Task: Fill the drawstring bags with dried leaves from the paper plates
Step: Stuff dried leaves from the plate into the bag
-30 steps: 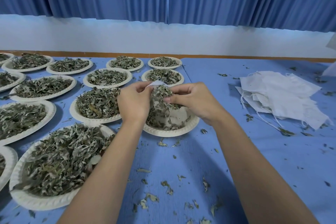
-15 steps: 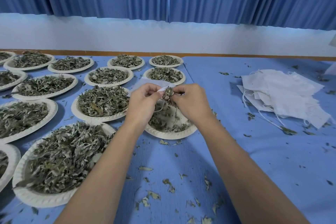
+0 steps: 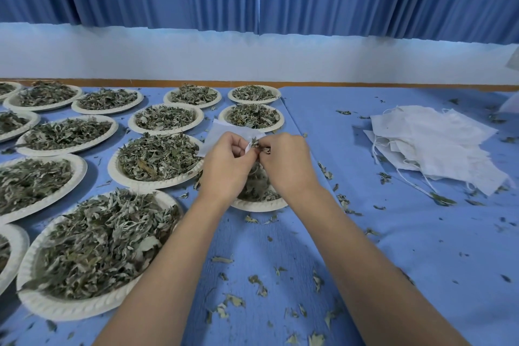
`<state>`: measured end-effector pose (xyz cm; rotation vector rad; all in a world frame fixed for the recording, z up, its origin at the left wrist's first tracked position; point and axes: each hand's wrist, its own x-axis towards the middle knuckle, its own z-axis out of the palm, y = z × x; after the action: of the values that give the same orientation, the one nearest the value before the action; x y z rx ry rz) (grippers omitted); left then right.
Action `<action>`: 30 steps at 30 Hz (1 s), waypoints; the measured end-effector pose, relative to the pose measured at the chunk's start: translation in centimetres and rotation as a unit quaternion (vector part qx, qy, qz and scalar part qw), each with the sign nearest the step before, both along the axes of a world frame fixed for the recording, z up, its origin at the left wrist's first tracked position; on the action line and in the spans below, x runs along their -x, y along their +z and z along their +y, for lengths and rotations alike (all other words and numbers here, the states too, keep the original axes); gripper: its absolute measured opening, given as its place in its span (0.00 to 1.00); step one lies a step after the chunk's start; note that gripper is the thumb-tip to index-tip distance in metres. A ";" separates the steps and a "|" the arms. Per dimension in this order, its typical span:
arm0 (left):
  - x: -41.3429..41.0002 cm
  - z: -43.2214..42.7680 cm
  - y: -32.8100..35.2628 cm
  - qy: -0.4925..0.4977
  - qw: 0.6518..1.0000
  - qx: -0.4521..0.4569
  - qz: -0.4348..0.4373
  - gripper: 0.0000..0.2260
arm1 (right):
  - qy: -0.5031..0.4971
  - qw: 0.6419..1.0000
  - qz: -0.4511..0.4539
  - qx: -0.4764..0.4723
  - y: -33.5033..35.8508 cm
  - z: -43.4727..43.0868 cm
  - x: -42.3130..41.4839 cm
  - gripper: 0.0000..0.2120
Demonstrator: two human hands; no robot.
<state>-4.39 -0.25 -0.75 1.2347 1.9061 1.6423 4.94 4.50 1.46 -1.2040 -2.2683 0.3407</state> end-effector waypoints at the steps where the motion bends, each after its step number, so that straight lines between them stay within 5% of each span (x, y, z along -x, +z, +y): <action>1: 0.0 0.0 0.0 0.004 1.000 0.002 0.009 0.07 | 0.006 1.000 0.002 0.011 0.2 0.0 -0.1 0.12; 4: 0.1 -0.1 0.0 0.010 0.999 0.006 0.041 0.08 | 0.036 0.995 0.041 0.083 0.6 0.2 -0.7 0.16; 10: 0.4 -0.6 -0.2 0.011 0.995 -0.018 0.102 0.13 | 0.061 0.966 0.141 0.208 0.7 0.6 -0.9 0.08; 13: 0.5 -0.5 -0.1 0.008 0.993 -0.053 0.101 0.14 | -0.001 0.943 0.269 0.195 0.4 0.8 -0.8 0.11; 20: 0.4 -0.6 0.5 -0.016 0.996 -0.051 0.071 0.13 | -0.058 0.894 0.374 0.238 -0.3 0.8 -0.2 0.13; 30: -0.2 -0.3 0.8 -0.006 0.999 -0.031 0.020 0.10 | -0.049 0.899 0.383 0.204 -0.9 -0.1 0.3 0.13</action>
<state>-4.22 -0.53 0.10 1.3096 1.8805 1.6936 4.65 4.37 0.56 -1.0983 -1.4760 1.0813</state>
